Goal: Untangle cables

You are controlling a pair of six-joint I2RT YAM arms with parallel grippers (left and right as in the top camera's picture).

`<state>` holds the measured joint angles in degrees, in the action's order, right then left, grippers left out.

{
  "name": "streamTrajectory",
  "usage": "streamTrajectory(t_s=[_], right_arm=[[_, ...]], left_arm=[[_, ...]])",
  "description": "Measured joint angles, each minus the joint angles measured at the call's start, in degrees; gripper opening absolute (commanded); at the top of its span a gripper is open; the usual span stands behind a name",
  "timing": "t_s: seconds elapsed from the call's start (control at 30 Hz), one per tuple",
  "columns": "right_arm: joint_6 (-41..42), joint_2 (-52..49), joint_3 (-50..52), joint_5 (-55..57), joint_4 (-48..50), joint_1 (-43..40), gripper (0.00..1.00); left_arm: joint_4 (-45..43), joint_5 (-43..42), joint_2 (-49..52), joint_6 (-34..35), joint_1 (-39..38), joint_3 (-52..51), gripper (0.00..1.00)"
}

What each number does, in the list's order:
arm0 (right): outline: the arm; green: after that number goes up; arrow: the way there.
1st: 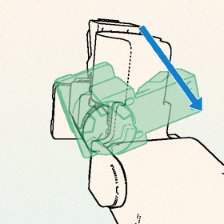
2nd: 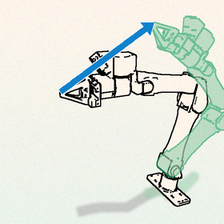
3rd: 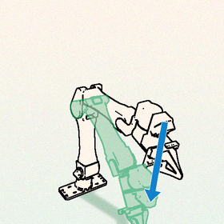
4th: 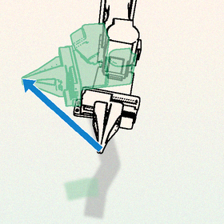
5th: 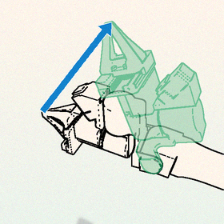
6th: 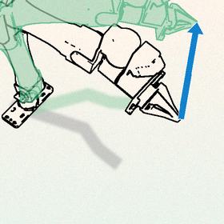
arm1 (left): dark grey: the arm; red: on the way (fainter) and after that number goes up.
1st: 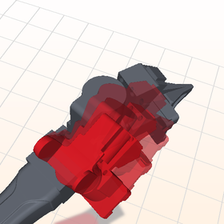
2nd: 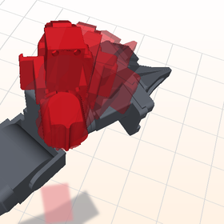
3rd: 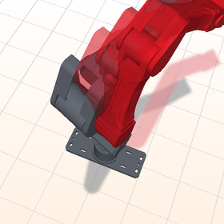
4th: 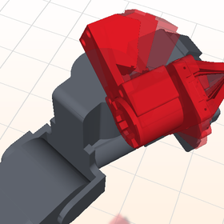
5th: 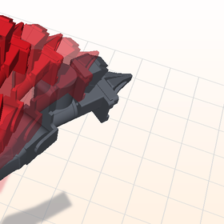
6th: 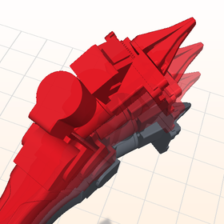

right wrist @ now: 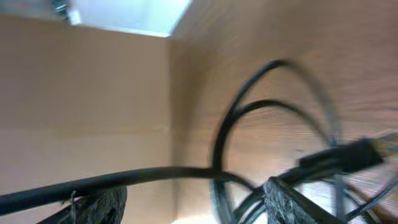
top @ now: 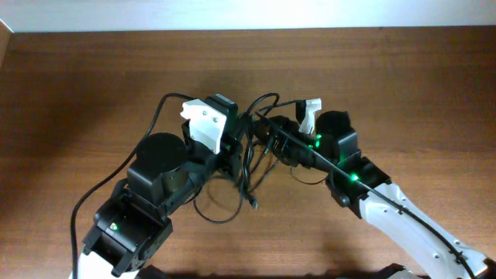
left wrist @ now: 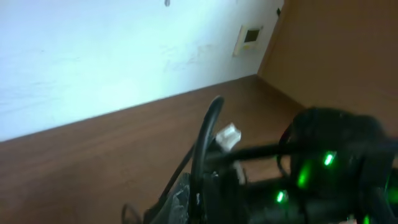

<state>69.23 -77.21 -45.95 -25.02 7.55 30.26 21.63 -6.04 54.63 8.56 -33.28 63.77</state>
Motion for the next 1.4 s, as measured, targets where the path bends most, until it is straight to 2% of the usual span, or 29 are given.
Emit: streamTrajectory(t_s=[0.03, 0.17, 0.27, 0.3, 0.33, 0.4, 0.43, 0.47, 0.53, 0.57, 0.63, 0.7, 0.77, 0.87, 0.9, 0.93, 0.97, 1.07, 1.1, 1.17, 1.23, 1.4], right_arm=[[-0.2, 0.0, 0.0, 2.84, -2.03, 0.9, 0.59], [-0.76, 0.02, -0.24, 15.67, -15.93, 0.83, 0.59], [-3.54, 0.13, -0.37, 20.06, -20.79, -3.28, 0.59], [-7.78, 0.09, -0.33, 20.7, -22.14, -6.1, 0.58], [-10.1, 0.09, -0.33, 20.57, -22.36, -7.54, 0.58], [-15.78, 0.09, -0.31, 18.43, -22.36, -10.36, 0.4], [-20.09, 0.09, -0.33, 15.1, -22.34, -11.87, 0.37], [-23.3, 0.09, -0.33, 11.43, -22.27, -13.09, 0.37], [-29.03, 0.09, -0.33, 3.89, -22.38, -15.1, 0.45], [-31.01, 0.09, -0.33, 0.76, -22.69, -15.69, 0.5], [-34.27, 0.09, -0.31, -2.93, -24.85, -16.04, 0.55], [-35.47, 0.09, -0.33, -4.2, -26.73, -16.04, 0.57], [-36.24, 0.09, -0.31, -4.81, -29.27, -16.04, 0.57], [-36.61, 0.09, -0.31, -4.44, -31.61, -16.04, 0.58], [-36.72, 0.09, -0.31, -3.82, -32.79, -16.04, 0.58], [-36.72, 0.09, -0.31, -3.17, -33.83, -16.04, 0.59], [-36.72, 0.09, -0.31, -2.78, -34.49, -16.04, 0.59], [-36.83, 0.09, -0.31, -0.26, -37.46, -16.04, 0.59], [-36.89, 0.09, -0.31, 0.9, -39.01, -16.04, 0.59], [-36.94, 0.11, -0.33, 2.56, -41.53, -16.04, 0.58], [-36.92, 0.09, -0.26, 3.78, -43.56, -16.04, 0.58], [-36.89, 0.09, -0.26, 5.77, -44.44, -16.81, 0.58]], left_arm=[[-1.46, -0.15, 0.0, 0.11, 0.0, 0.0, 0.0], [-4.74, 1.27, -1.84, 0.13, -0.02, 0.0, 0.0], [-3.1, 11.69, -5.9, 0.2, -0.07, -0.02, 0.0], [-2.93, 15.26, -6.86, 0.28, -0.07, -0.02, 0.0], [-1.57, 22.86, -8.74, 0.31, 0.0, 0.04, 0.0], [1.4, 28.96, -9.01, 0.33, 0.0, 0.52, 0.0], [2.64, 31.47, -8.66, 0.31, 0.02, 0.55, 0.0], [3.48, 33.0, -7.87, 0.33, 0.04, 0.55, 0.01], [5.62, 35.23, -4.17, 0.33, 0.04, 0.61, 0.02], [6.19, 35.43, -2.62, 0.35, 0.04, 0.63, 0.04], [7.93, 33.46, 2.89, 0.35, 0.04, 0.63, 0.08], [8.07, 29.29, 7.21, 0.46, 0.04, 0.66, 0.25], [8.41, 25.16, 12.13, 0.92, 0.02, 0.63, 0.31], [10.73, 22.23, 18.25, 0.81, 0.04, 0.63, 0.51], [12.02, 21.77, 19.89, 0.68, 0.04, 0.66, 0.73], [13.79, 21.05, 22.43, 0.92, 0.04, 0.68, 0.82], [14.64, 20.55, 23.56, 0.66, 0.04, 0.7, 0.99], [16.63, 13.99, 28.59, 0.94, 0.04, 0.72, 0.98], [16.72, 11.17, 29.73, 0.96, 0.04, 0.72, 0.94], [17.55, 4.96, 32.5, 1.05, 0.04, 0.74, 0.74], [19.06, 2.62, 34.99, 1.16, 0.04, 0.74, 0.64], [19.63, 0.31, 43.06, 1.38, 0.02, 0.74, 0.57]])
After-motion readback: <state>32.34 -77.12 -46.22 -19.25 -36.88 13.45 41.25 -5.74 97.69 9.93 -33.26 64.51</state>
